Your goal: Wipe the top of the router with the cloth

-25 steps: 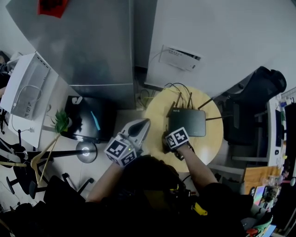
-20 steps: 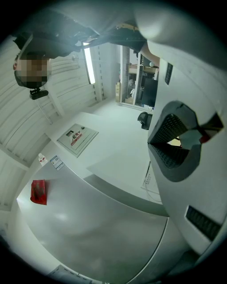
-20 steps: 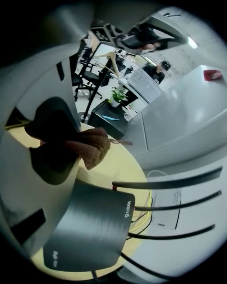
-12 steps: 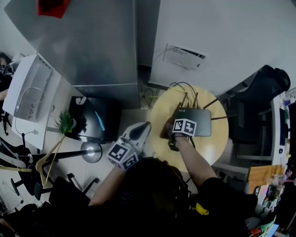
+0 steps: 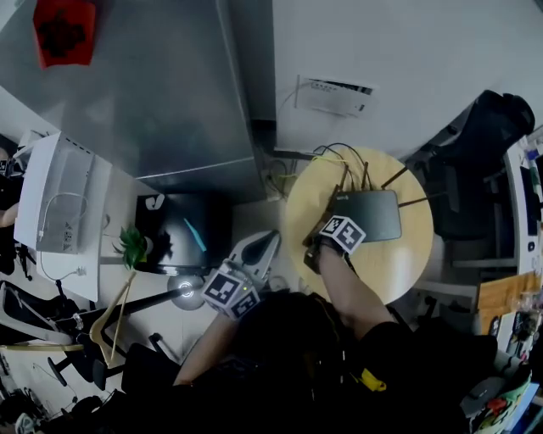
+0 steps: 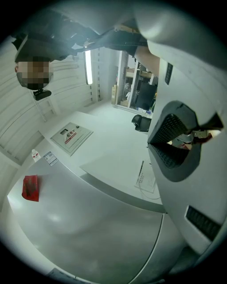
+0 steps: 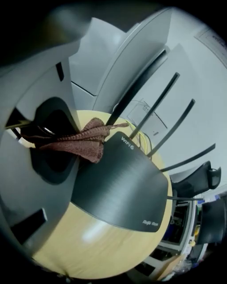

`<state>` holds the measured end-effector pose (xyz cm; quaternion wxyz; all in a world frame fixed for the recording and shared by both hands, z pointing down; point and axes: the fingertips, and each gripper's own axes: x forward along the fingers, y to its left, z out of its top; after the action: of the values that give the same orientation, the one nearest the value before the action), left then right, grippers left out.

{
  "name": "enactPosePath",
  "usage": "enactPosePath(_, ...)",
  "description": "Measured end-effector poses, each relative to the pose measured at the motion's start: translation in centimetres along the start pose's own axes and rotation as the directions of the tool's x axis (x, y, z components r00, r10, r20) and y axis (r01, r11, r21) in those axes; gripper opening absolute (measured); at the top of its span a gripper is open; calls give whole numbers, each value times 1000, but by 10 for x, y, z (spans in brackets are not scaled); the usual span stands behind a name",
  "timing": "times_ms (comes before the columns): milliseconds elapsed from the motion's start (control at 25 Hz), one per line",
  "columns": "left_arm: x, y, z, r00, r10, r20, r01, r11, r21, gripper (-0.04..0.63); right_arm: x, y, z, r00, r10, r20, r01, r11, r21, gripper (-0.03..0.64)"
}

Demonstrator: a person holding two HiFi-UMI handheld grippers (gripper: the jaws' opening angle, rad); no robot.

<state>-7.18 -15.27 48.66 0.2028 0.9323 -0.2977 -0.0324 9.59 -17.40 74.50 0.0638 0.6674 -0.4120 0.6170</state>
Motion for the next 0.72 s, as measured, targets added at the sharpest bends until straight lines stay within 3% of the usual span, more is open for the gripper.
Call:
enactPosePath(320,8,-9,-10,997,-73,-31,73,997,6,-8,-9,-21,-6,999,-1,42,-2,998,60,61)
enactPosePath(600,21,-20,-9,990,-133,-50,134,991,16,-8,-19,-32,-18,1000,24,20,-24,1000,17,60)
enactPosePath(720,24,-28,-11,987,-152,-54,153,988,17,-9,-20,-39,-24,999,30,-16,-30,998,-57,61)
